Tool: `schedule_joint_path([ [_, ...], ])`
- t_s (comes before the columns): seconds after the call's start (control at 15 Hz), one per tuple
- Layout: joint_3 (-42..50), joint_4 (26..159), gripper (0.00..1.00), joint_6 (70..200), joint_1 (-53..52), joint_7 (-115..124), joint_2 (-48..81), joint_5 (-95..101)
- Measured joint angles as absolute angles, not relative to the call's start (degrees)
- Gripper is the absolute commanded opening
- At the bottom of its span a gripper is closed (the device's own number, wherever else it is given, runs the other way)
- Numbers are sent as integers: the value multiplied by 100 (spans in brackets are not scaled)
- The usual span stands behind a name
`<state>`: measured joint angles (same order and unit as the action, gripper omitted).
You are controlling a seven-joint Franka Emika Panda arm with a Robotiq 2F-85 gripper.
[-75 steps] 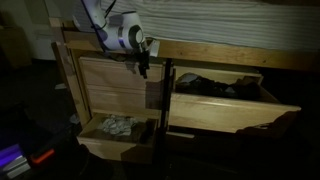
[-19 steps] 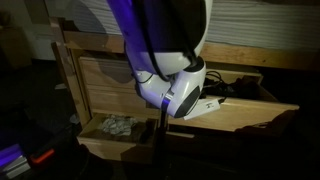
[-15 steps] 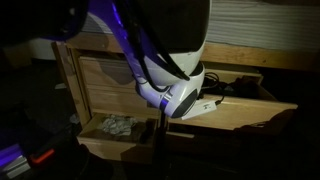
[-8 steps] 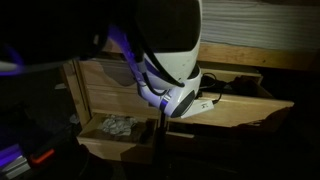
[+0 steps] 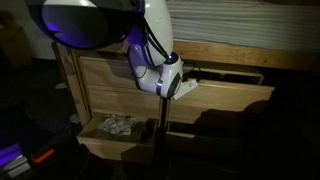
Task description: Take the green garment out of the top right drawer, put it in the top left drawer then close both drawers
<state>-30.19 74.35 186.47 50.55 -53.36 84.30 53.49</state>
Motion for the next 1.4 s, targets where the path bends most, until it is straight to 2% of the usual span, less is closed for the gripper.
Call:
schedule_joint_path([
  [0.67, -3025, 7458, 100, 18585, 5275, -5334, 8429, 5391],
  [0.93, -3459, 7733, 100, 17755, 5595, -5515, 8239, 5413],
  [1.2, -4301, 8362, 100, 16460, 6304, -5889, 7788, 5316],
  [1.4, -4129, 8415, 100, 16558, 6194, -6125, 7618, 4757],
])
